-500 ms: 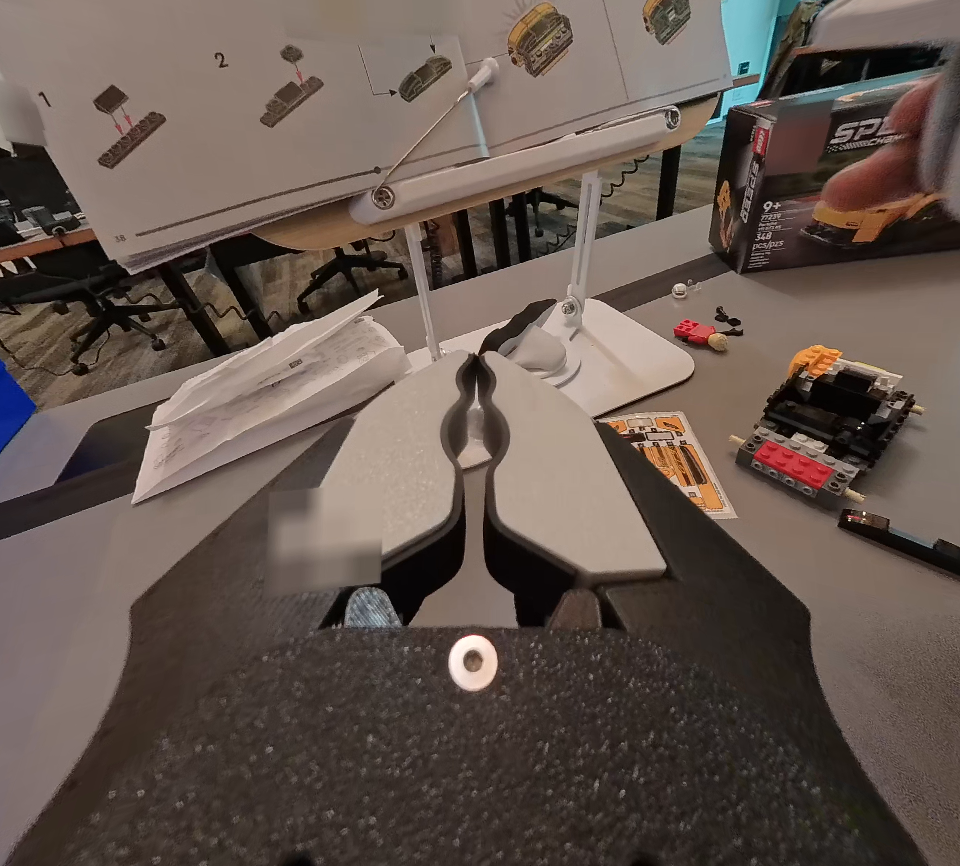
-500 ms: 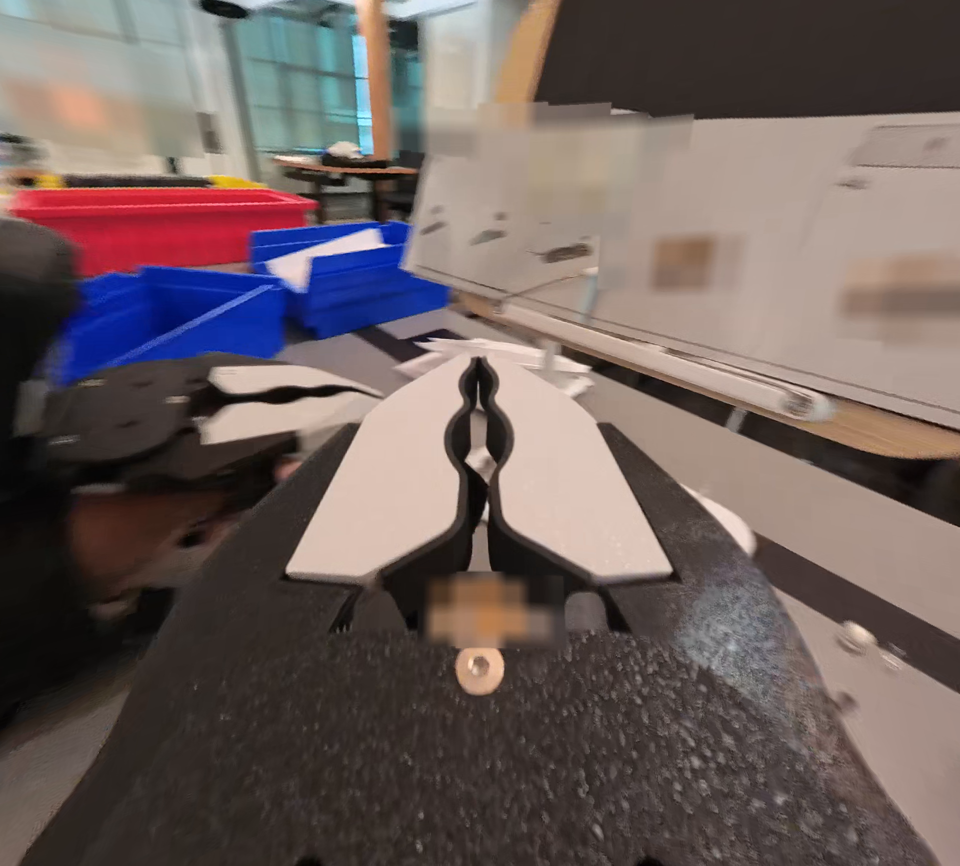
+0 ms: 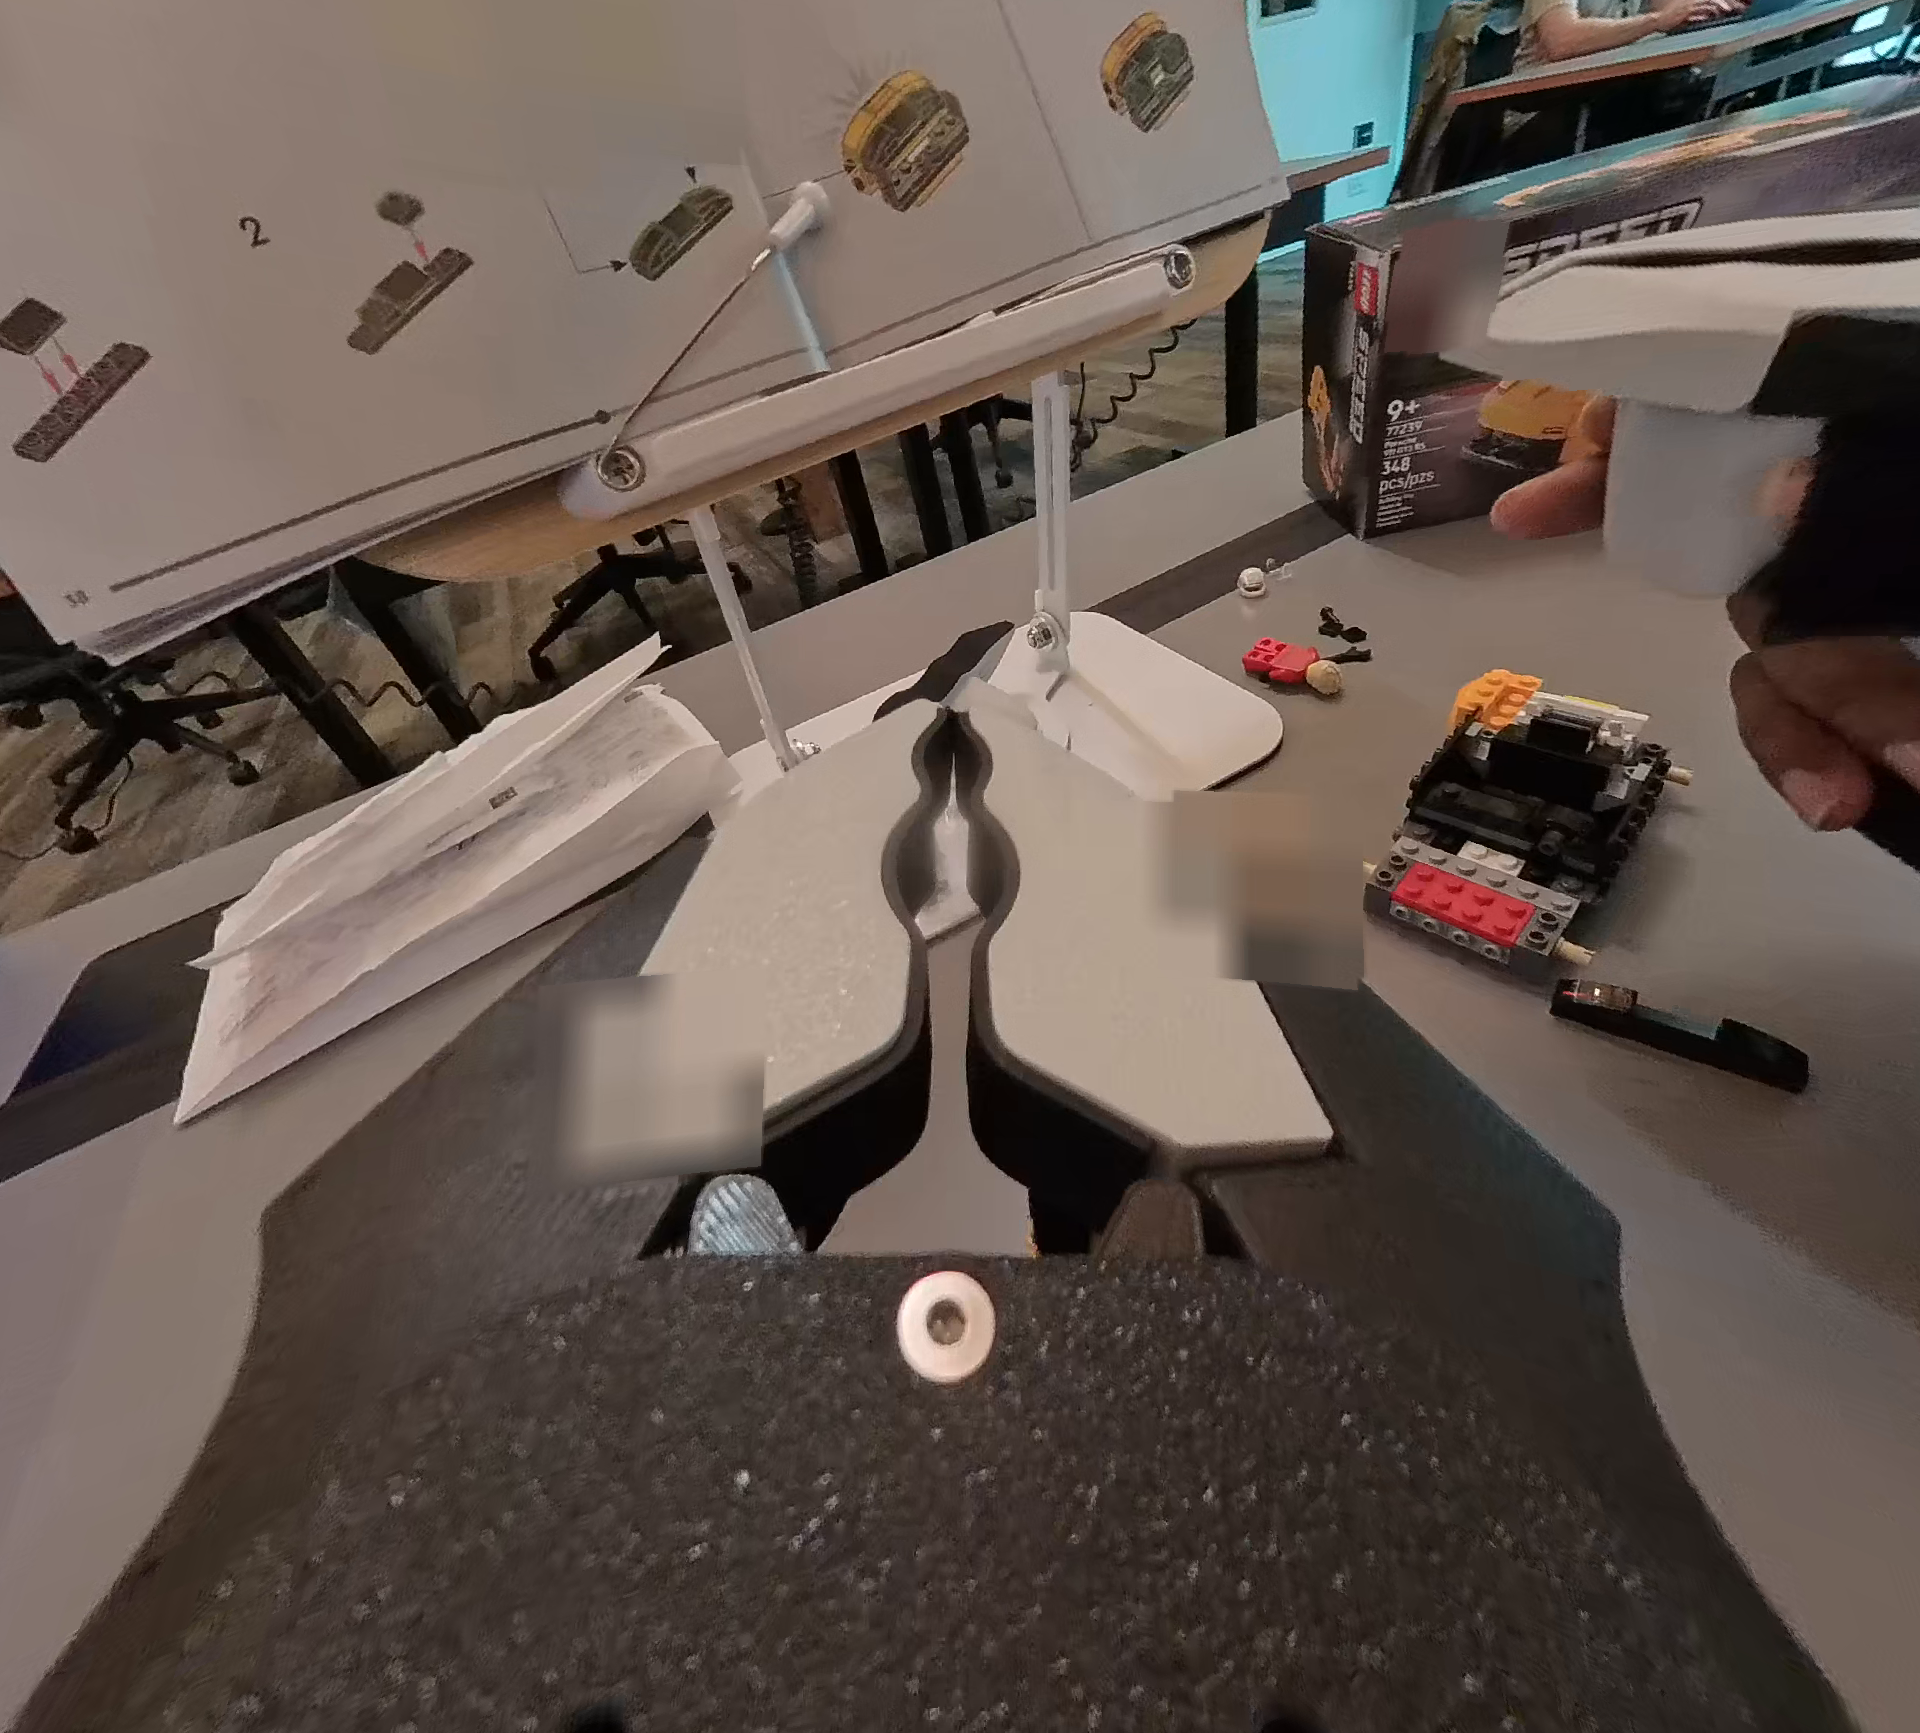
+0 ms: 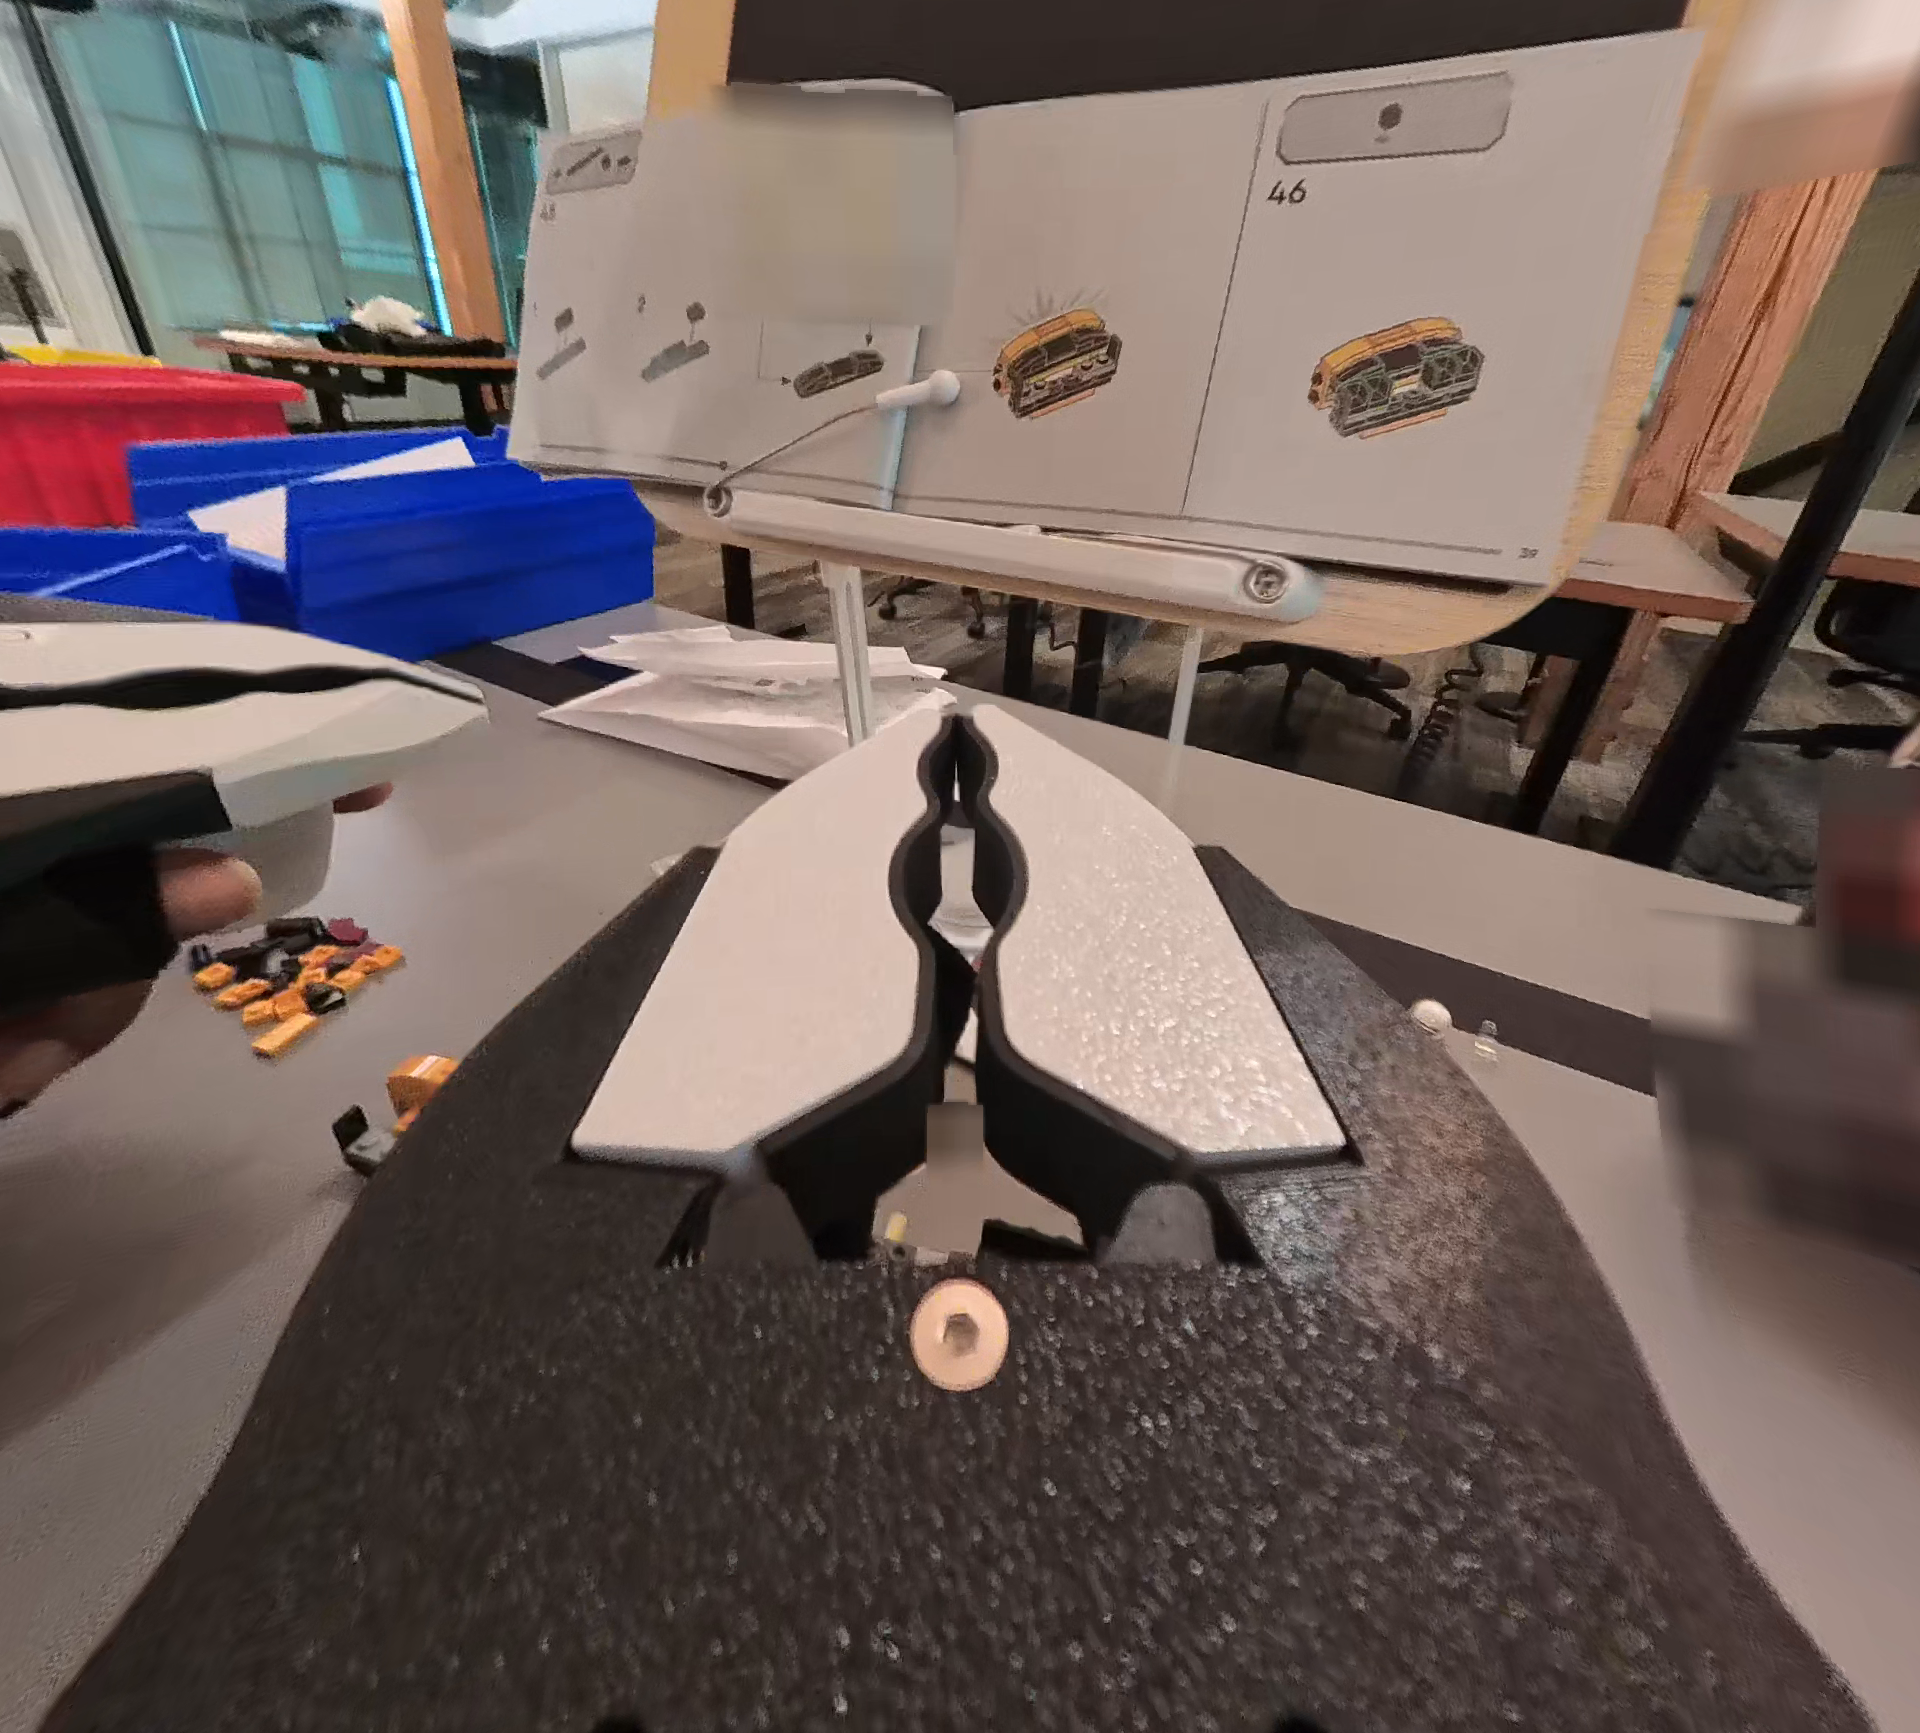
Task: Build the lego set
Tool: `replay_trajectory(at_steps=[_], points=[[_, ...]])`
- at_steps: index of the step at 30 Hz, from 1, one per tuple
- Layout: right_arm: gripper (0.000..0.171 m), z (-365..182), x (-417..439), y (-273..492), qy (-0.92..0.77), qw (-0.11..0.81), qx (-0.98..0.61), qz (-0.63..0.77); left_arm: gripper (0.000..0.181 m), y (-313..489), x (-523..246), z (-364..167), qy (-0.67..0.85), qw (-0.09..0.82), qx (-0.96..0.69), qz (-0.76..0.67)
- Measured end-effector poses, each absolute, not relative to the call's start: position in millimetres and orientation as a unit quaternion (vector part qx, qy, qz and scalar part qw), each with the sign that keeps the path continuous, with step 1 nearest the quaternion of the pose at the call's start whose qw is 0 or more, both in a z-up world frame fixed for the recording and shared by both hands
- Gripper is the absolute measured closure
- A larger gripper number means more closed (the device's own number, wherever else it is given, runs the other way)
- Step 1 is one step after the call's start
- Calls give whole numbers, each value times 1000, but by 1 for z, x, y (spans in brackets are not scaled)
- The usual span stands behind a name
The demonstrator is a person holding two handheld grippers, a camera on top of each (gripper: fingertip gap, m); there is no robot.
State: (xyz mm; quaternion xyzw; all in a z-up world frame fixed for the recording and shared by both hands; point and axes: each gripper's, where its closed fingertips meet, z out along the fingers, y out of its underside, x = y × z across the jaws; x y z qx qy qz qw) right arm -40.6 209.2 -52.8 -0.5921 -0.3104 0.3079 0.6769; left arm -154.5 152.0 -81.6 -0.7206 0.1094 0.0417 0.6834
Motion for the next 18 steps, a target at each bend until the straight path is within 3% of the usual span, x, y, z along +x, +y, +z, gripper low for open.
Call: replay_trajectory(at_steps=[18], points=[[171, -58, -61, 208, -399, 719, -526, 215, 181, 156, -139, -93, 58, 683, -725, -72]])
